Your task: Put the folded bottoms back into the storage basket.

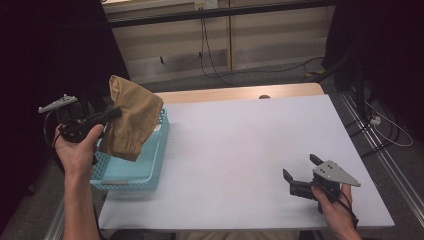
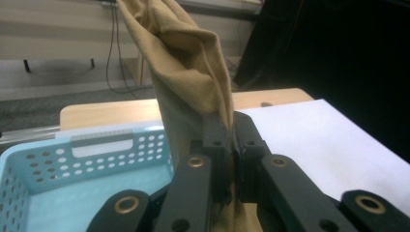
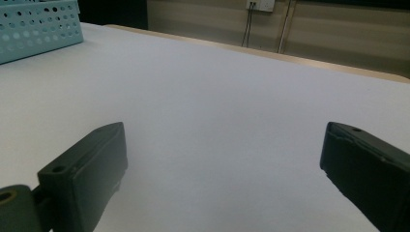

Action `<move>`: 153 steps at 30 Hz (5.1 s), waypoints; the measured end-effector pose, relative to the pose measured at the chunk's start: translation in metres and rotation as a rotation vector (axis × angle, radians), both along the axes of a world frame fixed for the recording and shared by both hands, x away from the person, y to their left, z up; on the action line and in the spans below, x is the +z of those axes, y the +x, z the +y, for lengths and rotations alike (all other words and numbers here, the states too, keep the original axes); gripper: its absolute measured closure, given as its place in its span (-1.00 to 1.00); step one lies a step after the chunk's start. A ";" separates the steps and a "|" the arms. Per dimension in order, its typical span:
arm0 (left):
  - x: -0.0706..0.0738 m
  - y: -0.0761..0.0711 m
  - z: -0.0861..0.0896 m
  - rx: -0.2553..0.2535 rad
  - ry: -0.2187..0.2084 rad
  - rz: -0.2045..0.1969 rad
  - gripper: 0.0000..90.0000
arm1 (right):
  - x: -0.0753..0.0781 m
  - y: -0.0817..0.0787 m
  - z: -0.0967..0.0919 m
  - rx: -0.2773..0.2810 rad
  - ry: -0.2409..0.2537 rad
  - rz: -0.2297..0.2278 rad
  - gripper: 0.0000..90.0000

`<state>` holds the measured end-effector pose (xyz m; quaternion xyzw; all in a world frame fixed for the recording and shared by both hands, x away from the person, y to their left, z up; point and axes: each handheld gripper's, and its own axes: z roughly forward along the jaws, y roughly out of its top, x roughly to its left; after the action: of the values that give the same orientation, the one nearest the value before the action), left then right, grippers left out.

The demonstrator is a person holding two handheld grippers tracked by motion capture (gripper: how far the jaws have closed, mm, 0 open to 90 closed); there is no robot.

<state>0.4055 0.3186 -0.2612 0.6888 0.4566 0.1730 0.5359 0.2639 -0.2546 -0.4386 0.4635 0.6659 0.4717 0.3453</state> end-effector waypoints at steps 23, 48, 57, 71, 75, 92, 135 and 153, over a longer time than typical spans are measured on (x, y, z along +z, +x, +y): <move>-0.026 0.019 0.000 0.049 0.040 0.115 0.92 | -0.001 0.000 0.001 0.007 0.000 0.004 -0.94; -0.050 0.034 -0.013 0.002 0.071 0.204 0.92 | 0.000 -0.001 0.002 0.027 -0.002 -0.010 -0.94; -0.055 0.037 -0.015 -0.003 0.069 0.232 0.92 | 0.001 -0.001 0.002 0.026 -0.003 -0.013 -0.95; -0.065 0.042 -0.011 0.003 0.073 0.266 0.92 | 0.001 -0.001 0.002 0.030 -0.003 -0.012 -0.95; -0.069 0.044 -0.010 0.012 0.072 0.279 0.92 | 0.001 -0.002 0.002 0.027 -0.002 -0.012 -0.94; -0.078 0.047 0.008 0.069 0.090 0.305 0.91 | 0.001 -0.002 0.002 0.029 0.000 -0.013 -0.95; -0.114 0.058 0.039 0.162 0.132 0.407 0.91 | 0.000 -0.001 0.003 0.036 0.000 -0.010 -0.95; -0.124 0.064 0.026 0.145 0.175 0.448 0.90 | 0.001 -0.001 0.003 0.035 0.002 -0.014 -0.95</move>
<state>0.4699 0.3447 -0.3853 0.7191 0.5954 0.0931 0.3459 0.2625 -0.2519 -0.4378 0.4487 0.6712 0.4815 0.3411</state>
